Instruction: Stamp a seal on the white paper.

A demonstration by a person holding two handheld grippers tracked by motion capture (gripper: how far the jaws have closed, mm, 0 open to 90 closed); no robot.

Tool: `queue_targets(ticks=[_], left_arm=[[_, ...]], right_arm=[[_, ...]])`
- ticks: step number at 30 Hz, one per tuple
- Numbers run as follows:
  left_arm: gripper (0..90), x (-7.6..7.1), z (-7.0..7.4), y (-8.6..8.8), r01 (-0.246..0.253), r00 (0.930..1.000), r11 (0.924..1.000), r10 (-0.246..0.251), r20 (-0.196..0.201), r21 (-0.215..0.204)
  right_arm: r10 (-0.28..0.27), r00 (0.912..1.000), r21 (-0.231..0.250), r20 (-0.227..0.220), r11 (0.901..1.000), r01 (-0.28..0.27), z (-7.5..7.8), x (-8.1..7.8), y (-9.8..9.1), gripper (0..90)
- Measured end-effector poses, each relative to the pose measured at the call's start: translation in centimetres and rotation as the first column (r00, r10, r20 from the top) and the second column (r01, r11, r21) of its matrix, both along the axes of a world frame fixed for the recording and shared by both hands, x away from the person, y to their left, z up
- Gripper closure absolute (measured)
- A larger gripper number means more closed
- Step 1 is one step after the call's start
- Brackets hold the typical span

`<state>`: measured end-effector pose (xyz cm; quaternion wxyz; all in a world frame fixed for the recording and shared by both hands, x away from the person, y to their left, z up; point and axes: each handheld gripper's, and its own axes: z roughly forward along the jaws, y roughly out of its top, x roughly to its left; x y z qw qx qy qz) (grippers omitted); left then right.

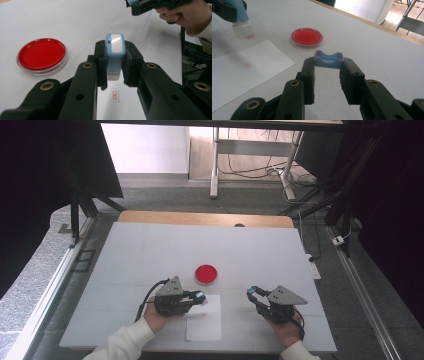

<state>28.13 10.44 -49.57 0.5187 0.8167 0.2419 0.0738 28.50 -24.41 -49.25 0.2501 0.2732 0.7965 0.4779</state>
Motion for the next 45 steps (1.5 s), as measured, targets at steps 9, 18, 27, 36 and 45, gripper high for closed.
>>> queue_targets(ticks=[9, 18, 27, 36, 45], left_arm=[[75.5, 0.4, 0.7, 0.9, -0.038, 0.9992, 0.999, 0.038, -0.008, -0.022], [75.4, 0.9, 1.3, 1.7, -0.067, 0.9977, 0.997, 0.067, -0.009, -0.039], [75.4, 1.3, 2.3, 2.8, -0.084, 0.9965, 0.9937, 0.084, -0.004, -0.074], [75.4, 1.6, 2.6, 3.3, -0.091, 0.9958, 0.9909, 0.09, -0.013, -0.099], [75.4, 1.7, 2.7, 3.2, -0.09, 0.996, 0.9904, 0.089, -0.013, -0.105]], right_arm=[[0.0, 1.0, -0.003, 0.001, 1.0, 0.0, 0.0, 0.0, 0.0, 66.1], [0.0, 1.0, -0.009, -0.003, 1.0, 0.0, -0.1, 0.1, 0.1, 66.0], [-0.001, 1.0, -0.01, -0.005, 0.9999, 0.001, -0.2, 0.1, 0.2, 66.0], [0.001, 1.0, -0.01, -0.008, 0.9999, -0.001, -0.3, 0.2, 0.3, 66.0], [0.001, 1.0, -0.015, -0.005, 0.9999, -0.001, -0.3, 0.2, 0.4, 66.1]])
